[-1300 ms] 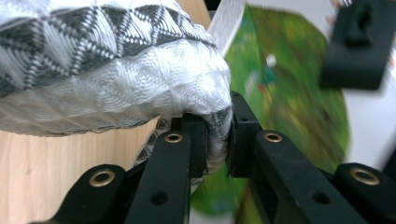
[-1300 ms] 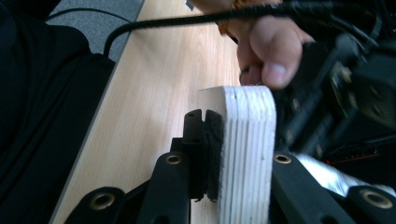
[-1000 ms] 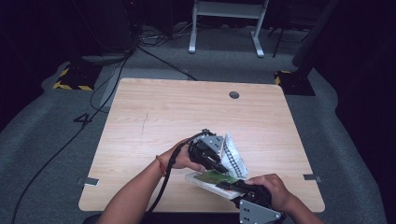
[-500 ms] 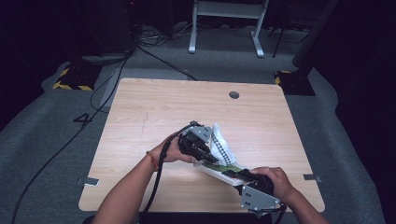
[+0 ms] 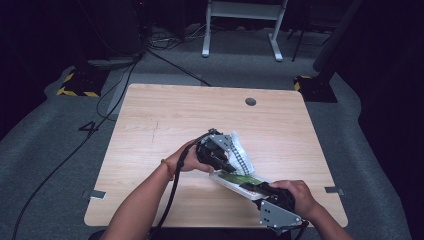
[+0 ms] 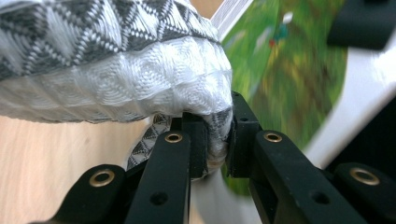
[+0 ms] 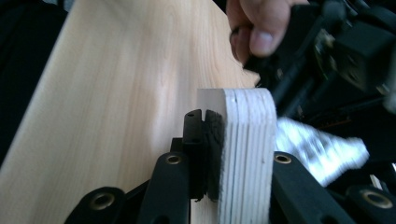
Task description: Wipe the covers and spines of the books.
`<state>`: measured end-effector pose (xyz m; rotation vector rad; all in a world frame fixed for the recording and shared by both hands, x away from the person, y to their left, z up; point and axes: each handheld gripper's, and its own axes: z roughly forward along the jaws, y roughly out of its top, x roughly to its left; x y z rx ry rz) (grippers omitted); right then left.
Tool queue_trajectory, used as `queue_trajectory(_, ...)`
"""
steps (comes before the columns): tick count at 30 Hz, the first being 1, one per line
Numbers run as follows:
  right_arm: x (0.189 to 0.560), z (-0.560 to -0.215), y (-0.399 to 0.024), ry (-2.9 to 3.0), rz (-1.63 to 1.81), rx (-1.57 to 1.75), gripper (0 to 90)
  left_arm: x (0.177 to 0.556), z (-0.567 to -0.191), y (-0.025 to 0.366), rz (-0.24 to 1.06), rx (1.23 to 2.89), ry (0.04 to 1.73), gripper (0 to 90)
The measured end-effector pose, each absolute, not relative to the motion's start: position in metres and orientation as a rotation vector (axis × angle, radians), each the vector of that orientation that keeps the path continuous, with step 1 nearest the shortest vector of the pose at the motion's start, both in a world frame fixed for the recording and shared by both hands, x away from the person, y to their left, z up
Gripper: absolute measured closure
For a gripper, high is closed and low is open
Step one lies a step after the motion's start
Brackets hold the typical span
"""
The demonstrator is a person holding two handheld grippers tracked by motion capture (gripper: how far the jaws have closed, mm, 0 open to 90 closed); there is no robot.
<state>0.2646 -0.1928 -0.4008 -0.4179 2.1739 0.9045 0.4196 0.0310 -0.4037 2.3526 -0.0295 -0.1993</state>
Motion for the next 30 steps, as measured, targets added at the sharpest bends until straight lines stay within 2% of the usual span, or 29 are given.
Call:
queue_trajectory(7, 0.267, -0.399, -0.2, 2.177, 0.901, -0.378, 77.8, 0.42, -0.409, 0.063, -0.172, 2.315, 0.051, 81.2)
queue_trajectory(16, 0.269, -0.401, -0.2, 2.179, 0.883, -0.365, 77.9, 0.41, -0.4, 0.076, -0.17, 2.263, 0.0, 81.1)
queue_trajectory(19, 0.268, -0.401, -0.198, 2.175, 0.882, -0.373, 77.8, 0.406, -0.398, 0.069, -0.167, 2.26, -0.023, 81.0)
queue_trajectory(30, 0.249, -0.4, -0.182, 2.153, 0.875, -0.498, 77.8, 0.405, -0.397, 0.006, -0.23, 2.313, -0.163, 80.9)
